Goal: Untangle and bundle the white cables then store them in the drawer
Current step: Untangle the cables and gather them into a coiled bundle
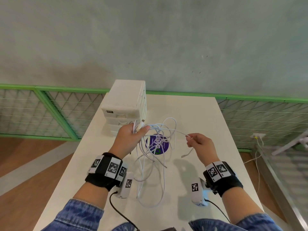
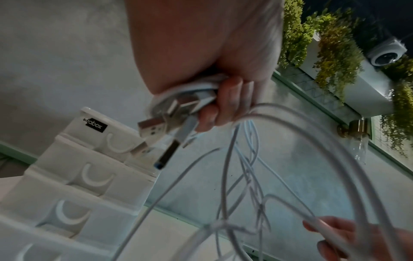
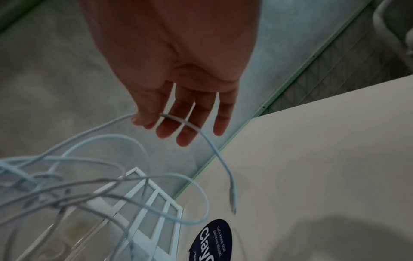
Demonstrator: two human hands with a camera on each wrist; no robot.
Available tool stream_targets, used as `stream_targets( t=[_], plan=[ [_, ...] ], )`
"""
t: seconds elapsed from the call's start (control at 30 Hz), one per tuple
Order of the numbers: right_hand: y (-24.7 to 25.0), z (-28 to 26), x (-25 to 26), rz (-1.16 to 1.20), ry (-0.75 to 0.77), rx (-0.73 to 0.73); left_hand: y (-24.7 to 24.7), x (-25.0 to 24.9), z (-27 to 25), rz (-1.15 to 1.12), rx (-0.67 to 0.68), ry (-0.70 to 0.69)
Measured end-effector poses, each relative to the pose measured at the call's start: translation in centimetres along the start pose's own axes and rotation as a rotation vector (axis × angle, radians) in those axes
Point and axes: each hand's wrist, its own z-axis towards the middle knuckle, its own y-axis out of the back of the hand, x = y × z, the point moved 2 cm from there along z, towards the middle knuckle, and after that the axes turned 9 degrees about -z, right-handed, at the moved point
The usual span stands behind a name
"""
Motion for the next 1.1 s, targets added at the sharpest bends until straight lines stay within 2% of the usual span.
stream_targets(
  t=[0.17,0.37,0.5,0.63,0.73,1.1],
  plan=[
    [0.6,-0.3,0.7,0.123,0.03,-0.099,-0.2,0.3,-0.1,0.022,0.055,0.067],
    [0.5,-0.8,2.2,0.174,0.052,-0.127,-0.6,-0.1,-0.1,0.141,0.111,0.005],
    [0.5,-0.5,2.2,0.084,0.063,-0.125,-0.5,-0.3,-0.3,0.201,0.169,-0.023],
    [0.4,0.0,1.3,0.011,0.055,-0.14,-0.4,-0.2,-0.1,0.276,0.153,-0.038],
    [0.1,-0.2,1.4,0.03,0.13,-0.142,-0.6,-0.4,-0.3,0.269,0.176,-0.045],
    [-3.1,-0.5,3.8,-0.235,0.422,-0.018,-2.6,-0.7,-0.9,0.181,0.265,-0.03]
  ],
)
